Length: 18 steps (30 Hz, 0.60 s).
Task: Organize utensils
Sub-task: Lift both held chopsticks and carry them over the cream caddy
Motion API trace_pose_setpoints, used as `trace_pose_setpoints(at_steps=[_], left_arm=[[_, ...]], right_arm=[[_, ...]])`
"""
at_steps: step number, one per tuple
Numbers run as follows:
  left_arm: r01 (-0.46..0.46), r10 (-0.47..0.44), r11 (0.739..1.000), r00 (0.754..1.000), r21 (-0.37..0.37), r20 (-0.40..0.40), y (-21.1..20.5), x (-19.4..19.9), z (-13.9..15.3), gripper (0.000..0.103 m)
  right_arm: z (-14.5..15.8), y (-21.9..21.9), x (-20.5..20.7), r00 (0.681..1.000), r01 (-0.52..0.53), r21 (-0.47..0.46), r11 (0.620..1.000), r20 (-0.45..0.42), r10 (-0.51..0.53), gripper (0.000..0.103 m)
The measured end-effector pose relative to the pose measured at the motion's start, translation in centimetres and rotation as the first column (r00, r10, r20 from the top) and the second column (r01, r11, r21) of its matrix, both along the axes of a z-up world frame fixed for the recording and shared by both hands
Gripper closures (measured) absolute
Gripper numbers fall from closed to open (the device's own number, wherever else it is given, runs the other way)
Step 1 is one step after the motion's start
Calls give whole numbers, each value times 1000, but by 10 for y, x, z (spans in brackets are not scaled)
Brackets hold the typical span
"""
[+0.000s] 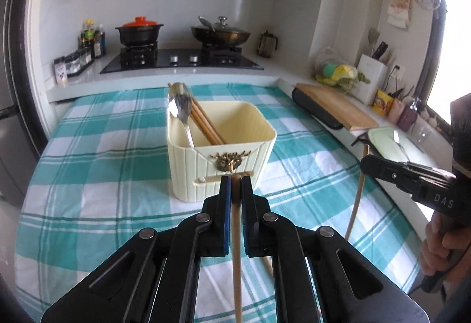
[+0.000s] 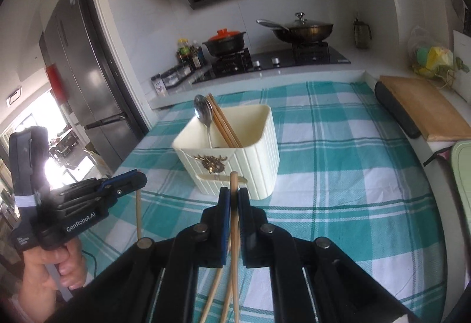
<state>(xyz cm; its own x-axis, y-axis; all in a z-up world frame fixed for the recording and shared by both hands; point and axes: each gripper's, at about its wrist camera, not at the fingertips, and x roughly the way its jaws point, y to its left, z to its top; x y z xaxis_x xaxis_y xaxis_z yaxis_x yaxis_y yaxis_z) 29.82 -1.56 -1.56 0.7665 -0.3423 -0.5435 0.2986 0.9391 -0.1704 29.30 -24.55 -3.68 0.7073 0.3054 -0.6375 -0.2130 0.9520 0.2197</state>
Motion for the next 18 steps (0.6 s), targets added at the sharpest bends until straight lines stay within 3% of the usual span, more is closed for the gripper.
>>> trace_pose_setpoints(at_steps=[9,18], left_arm=[[-3,9,998,996,-66,84,13,-30,25,99],[-24,33,997,993,-76,117,20,-38,30,99]], right_arm=[[33,8,-39,991,11,-40,999,131,-6,97],[52,17,-53,981,-3,-52,999,192,13,97]])
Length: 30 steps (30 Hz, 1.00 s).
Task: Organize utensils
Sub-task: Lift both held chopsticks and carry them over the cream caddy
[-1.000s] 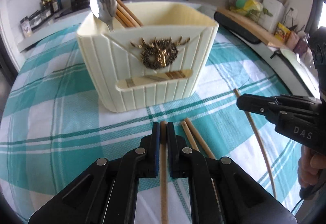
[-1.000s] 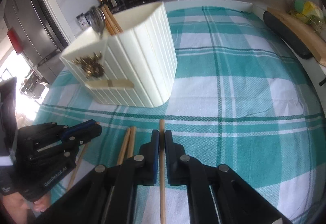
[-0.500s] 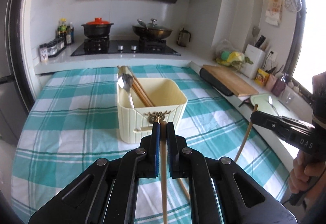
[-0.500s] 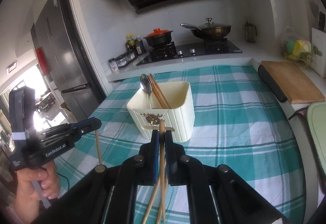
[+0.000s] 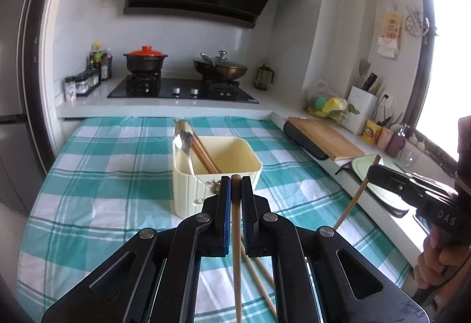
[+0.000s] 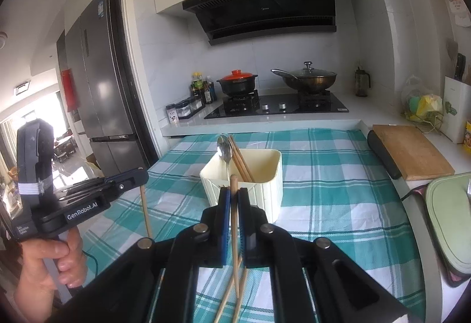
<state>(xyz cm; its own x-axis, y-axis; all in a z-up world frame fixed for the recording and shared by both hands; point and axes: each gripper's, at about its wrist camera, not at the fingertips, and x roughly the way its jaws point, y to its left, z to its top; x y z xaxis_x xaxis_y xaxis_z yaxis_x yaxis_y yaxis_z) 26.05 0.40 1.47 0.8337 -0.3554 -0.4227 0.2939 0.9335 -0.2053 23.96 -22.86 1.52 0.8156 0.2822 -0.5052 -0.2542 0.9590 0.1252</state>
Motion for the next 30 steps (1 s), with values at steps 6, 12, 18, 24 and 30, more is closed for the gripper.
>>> trace_pose_setpoints(at_steps=[6,12,18,24,30], left_arm=[[-3,3,1000,1000,-4,-31,5,6,-6,99],[1,-2,1000,999,-20,-37,11,8,-4,99],[11,-11,1000,999,-13,-45,14,5,-4,99],[15,-16,1000,999,-13,-44,20,0,2,98],[17,-18,999,999,-36,-41,27,-4,8,98]], right_arm=[[4,0,0,1000,-2,-9,1000,6,2,97],[4,-5,3,1000,3,-1,1000,4,-3,97],[6,-4,5,1000,-7,0,1000,6,7,97],[7,-2,6,1000,-11,4,1000,7,11,97],[9,1,6,1000,-25,1,1000,2,25,97]])
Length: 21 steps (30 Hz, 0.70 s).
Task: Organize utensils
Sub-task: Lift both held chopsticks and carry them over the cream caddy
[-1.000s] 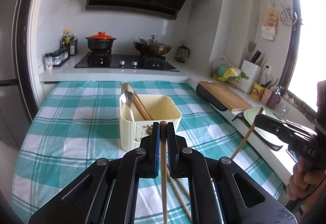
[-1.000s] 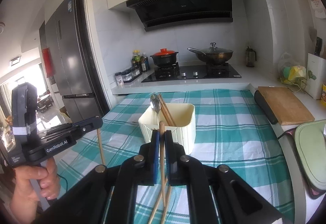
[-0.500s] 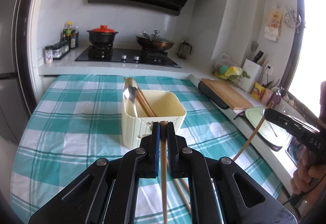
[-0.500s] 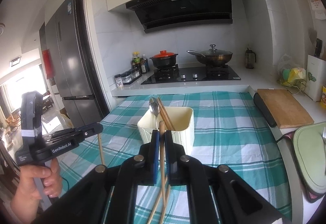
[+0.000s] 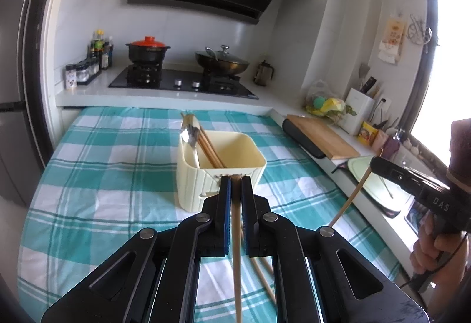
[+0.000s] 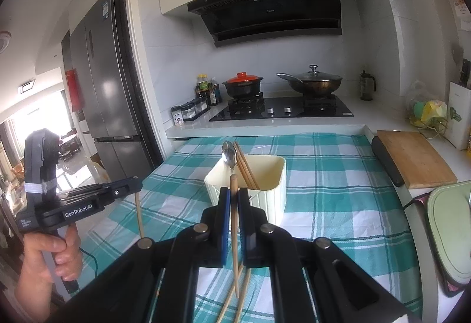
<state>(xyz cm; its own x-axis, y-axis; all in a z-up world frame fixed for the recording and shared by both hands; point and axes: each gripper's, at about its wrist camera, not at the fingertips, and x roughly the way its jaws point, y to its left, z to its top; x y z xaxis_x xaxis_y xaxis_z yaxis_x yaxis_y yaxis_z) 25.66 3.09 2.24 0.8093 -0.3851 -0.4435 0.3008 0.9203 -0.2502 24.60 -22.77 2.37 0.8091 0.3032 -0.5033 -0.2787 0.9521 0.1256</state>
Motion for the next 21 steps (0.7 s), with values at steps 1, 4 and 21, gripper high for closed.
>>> trace_pose_setpoints(at_steps=[1,4,21], left_arm=[[-2,2,1000,1000,2,3,0,0,1,98],[-3,3,1000,1000,4,6,0,-1,2,98],[-62,73,996,980,-61,184,6,25,75,99]], right_arm=[[0,0,0,1000,-1,-1,1000,-1,1,97],[0,0,0,1000,-1,-1,1000,-1,1,97],[43,1,43,996,18,-17,1000,83,-16,97]])
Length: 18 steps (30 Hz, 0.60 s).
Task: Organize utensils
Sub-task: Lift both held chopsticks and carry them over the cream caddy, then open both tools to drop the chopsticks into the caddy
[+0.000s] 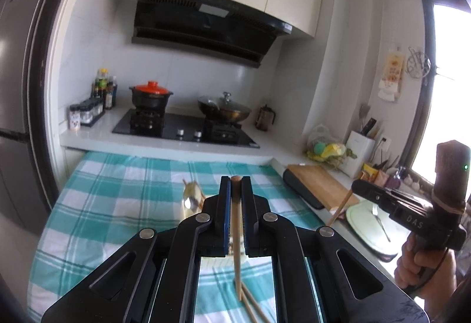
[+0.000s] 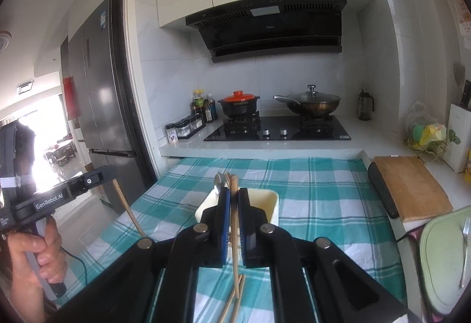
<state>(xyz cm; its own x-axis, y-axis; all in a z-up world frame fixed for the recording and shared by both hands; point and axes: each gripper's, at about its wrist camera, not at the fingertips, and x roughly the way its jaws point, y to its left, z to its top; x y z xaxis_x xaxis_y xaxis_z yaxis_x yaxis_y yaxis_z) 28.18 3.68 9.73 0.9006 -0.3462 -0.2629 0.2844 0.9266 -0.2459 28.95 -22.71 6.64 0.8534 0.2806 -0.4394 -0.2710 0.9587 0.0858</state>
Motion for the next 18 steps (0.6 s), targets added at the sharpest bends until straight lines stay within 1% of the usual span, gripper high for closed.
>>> trace_pose_setpoints(at_steps=[4,6,8,11,14,16,18], left_arm=[[-67,65,997,995,26,70,-4,32,22,99],[-92,89,995,992,31,87,-7,50,25,99],[-109,106,994,991,30,87,-9,69,22,99],[-118,116,992,992,35,48,-13,101,10,99],[-105,106,993,994,50,-26,-20,132,-12,99],[-85,90,995,992,61,-91,-24,152,-29,99],[-67,78,995,983,70,-164,-28,171,-48,99]], right_arm=[[26,6,31,998,9,-10,1000,64,-8,97],[35,9,48,996,13,-13,1000,87,-11,97],[38,14,68,995,13,-20,1000,100,-11,97],[31,20,99,995,16,-43,999,96,-12,97],[10,25,132,999,3,-76,997,40,0,97],[-11,28,156,999,-14,-102,995,-41,10,97],[-34,29,177,991,-29,-126,992,-133,12,97]])
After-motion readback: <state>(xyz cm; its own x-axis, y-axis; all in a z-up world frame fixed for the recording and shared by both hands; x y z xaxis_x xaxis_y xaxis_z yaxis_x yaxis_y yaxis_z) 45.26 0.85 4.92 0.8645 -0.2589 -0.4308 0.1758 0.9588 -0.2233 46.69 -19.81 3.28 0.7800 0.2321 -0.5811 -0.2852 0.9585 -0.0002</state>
